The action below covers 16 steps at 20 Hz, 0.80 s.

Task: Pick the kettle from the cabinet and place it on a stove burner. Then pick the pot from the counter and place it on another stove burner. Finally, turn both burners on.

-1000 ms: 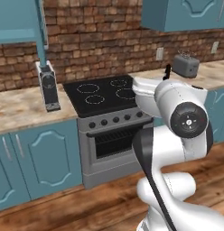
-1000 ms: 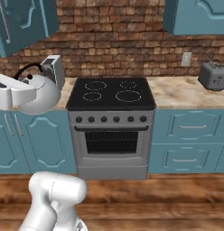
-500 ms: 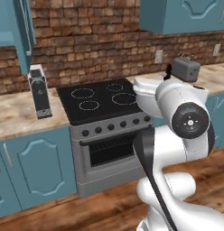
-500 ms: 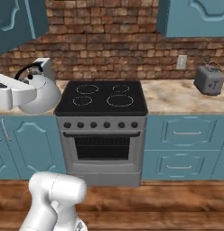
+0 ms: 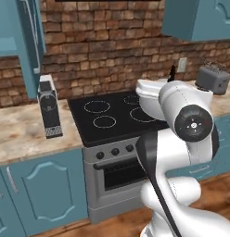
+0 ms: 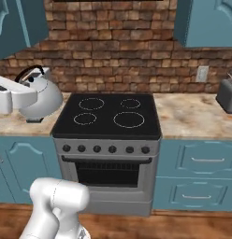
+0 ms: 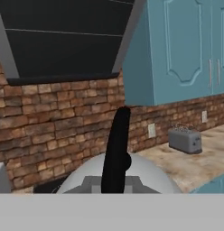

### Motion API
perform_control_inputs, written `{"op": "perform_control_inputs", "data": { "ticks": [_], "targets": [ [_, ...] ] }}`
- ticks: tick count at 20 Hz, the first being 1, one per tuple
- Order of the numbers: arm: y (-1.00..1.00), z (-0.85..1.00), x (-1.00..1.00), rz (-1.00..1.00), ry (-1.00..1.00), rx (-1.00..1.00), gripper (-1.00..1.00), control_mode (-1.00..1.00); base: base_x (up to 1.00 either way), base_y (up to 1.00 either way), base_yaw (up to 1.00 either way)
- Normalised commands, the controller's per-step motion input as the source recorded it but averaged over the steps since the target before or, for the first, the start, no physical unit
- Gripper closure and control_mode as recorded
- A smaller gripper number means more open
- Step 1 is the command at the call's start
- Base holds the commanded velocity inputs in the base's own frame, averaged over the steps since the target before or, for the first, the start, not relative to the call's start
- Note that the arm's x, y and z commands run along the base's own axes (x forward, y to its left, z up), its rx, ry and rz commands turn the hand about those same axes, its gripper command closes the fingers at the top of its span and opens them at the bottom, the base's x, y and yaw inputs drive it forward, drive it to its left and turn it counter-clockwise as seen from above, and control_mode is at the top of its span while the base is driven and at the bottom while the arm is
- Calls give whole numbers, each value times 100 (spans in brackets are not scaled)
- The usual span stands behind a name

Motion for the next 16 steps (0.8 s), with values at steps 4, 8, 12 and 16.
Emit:
{"op": "perform_control_inputs", "data": {
  "ticks": [4, 8, 12, 16],
  "targets": [
    [0, 0, 0, 0, 0, 0, 100, 100, 71, -22, 14],
    [0, 0, 0, 0, 0, 0, 100, 100, 56, -32, 12],
    [0, 0, 0, 0, 0, 0, 100, 100, 56, -33, 12],
    [0, 0, 0, 0, 0, 0, 100, 100, 55, -32, 12]
  ]
}}
